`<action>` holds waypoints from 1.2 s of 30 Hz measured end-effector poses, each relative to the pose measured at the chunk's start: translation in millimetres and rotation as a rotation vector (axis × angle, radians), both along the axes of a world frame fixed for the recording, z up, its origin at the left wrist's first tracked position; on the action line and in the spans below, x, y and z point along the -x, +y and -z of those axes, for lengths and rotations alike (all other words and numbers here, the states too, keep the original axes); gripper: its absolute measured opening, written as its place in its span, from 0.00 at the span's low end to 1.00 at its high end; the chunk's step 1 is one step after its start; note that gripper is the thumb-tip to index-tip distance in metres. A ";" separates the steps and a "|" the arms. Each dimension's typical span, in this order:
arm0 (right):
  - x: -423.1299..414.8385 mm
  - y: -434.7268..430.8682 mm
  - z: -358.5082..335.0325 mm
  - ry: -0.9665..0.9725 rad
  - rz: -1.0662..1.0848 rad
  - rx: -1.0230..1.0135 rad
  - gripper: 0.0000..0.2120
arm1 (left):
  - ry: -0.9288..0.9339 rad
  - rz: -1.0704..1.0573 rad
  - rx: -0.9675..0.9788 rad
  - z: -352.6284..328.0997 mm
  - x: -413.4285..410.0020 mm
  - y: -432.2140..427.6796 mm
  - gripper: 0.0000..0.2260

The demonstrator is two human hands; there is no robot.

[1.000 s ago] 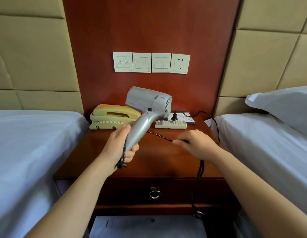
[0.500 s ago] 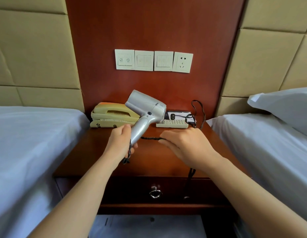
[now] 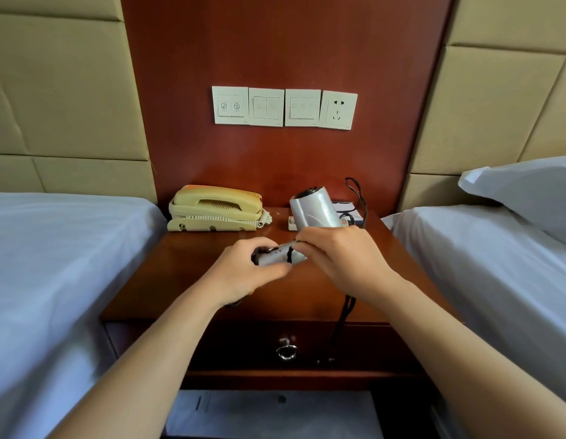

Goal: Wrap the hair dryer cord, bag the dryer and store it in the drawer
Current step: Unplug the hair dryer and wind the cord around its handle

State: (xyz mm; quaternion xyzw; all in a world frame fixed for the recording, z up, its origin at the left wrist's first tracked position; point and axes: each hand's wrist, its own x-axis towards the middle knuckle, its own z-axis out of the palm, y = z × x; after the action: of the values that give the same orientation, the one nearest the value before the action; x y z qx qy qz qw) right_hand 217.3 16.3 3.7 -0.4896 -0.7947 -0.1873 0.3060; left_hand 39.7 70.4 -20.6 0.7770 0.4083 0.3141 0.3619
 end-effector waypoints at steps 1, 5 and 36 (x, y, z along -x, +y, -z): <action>0.1 0.0 0.0 -0.018 0.002 0.009 0.20 | 0.042 -0.013 -0.040 1.3 -1.8 -0.9 0.15; 6.5 -3.1 4.6 -0.095 -0.001 0.007 0.17 | 0.165 -0.045 -0.126 5.4 -4.3 -5.3 0.25; -38.6 -5.2 -1.0 0.184 0.421 0.297 0.15 | 0.298 -0.010 -0.274 -11.8 6.3 -13.4 0.15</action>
State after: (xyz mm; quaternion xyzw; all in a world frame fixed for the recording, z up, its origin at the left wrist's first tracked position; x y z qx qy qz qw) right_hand 255.9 11.1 4.7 -0.6986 -0.6630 -0.0827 0.2560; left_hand 33.4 57.0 -8.8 0.8549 0.4145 0.2500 0.1867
